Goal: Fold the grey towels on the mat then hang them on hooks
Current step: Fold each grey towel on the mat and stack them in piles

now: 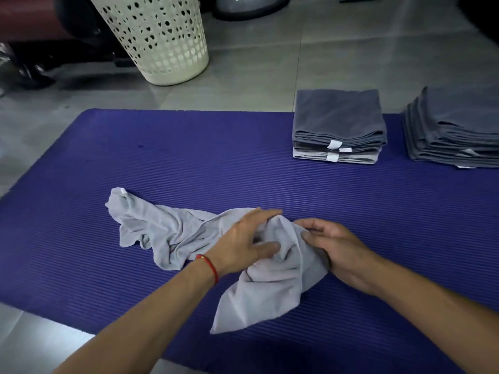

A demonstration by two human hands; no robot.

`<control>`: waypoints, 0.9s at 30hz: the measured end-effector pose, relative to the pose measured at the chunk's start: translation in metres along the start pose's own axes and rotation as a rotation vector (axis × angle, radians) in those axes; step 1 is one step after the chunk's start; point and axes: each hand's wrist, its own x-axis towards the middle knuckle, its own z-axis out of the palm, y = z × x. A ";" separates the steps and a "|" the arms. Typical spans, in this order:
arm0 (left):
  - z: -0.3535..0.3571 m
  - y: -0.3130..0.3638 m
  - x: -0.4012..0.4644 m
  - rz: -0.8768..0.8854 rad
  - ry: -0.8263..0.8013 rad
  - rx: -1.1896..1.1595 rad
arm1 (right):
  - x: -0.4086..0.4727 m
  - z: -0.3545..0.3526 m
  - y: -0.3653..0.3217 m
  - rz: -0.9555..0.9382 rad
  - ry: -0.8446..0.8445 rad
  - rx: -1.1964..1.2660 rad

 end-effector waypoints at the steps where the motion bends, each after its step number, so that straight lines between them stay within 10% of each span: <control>1: 0.002 0.001 0.005 -0.025 0.002 -0.034 | 0.002 -0.002 -0.002 0.013 0.018 0.037; 7: -0.017 0.021 0.025 -0.155 0.057 -0.106 | 0.000 -0.020 -0.010 -0.193 0.316 -0.485; 12: -0.034 0.047 0.032 -0.244 0.016 -0.292 | 0.002 -0.013 -0.008 -0.289 0.123 -0.743; 20: -0.051 0.036 0.022 -0.346 0.160 -0.505 | 0.014 -0.019 -0.027 -0.171 -0.001 -0.296; 27: -0.042 0.041 0.003 -0.094 -0.125 -0.598 | 0.021 -0.041 -0.063 -0.144 0.202 -0.334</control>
